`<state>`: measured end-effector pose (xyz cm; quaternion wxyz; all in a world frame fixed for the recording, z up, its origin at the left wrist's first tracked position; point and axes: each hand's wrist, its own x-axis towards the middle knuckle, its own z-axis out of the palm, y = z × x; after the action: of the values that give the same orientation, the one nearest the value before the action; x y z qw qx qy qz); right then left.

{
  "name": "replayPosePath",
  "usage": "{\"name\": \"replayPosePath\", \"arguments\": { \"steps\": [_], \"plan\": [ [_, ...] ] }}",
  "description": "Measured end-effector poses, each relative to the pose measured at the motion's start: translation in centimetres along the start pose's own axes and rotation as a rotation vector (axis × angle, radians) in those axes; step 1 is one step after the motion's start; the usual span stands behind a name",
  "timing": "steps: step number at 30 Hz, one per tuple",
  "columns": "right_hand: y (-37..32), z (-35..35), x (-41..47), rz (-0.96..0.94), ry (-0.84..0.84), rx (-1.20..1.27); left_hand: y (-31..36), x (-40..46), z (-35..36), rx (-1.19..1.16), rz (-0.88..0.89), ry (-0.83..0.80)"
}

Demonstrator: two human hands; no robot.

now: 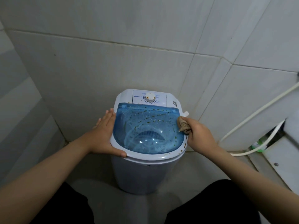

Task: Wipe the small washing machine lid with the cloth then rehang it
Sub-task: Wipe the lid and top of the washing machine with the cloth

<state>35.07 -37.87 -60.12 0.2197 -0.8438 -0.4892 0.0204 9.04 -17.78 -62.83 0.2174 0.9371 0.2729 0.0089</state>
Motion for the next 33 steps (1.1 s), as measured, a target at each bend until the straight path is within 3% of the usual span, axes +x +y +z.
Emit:
{"name": "replayPosePath", "arguments": {
  "steps": [8,14,18,21,27,30,33],
  "plan": [
    [-2.6,0.1,-4.4,0.078,-0.053,-0.076,-0.1,0.1,0.2,0.003,0.002,0.001],
    [-5.5,0.5,-6.7,0.166,-0.199,-0.302,0.0,0.2,0.1,0.004,0.006,0.006],
    [-7.5,1.7,-7.3,0.205,-0.197,-0.438,0.0,0.2,0.1,0.01,-0.001,-0.004],
    [-9.2,2.1,-7.2,0.24,-0.251,-0.398,0.1,0.1,0.0,0.011,-0.002,-0.011],
    [-11.7,3.4,-6.9,0.225,-0.359,-0.66,0.1,0.0,0.0,0.017,0.0,-0.015],
    [-12.8,4.1,-6.6,0.072,-0.292,-0.698,0.2,0.0,0.0,0.017,0.001,-0.012],
    [-14.5,4.4,-6.5,-0.007,-0.334,-0.703,0.2,0.0,0.1,0.018,-0.002,-0.003]
  ]
}}
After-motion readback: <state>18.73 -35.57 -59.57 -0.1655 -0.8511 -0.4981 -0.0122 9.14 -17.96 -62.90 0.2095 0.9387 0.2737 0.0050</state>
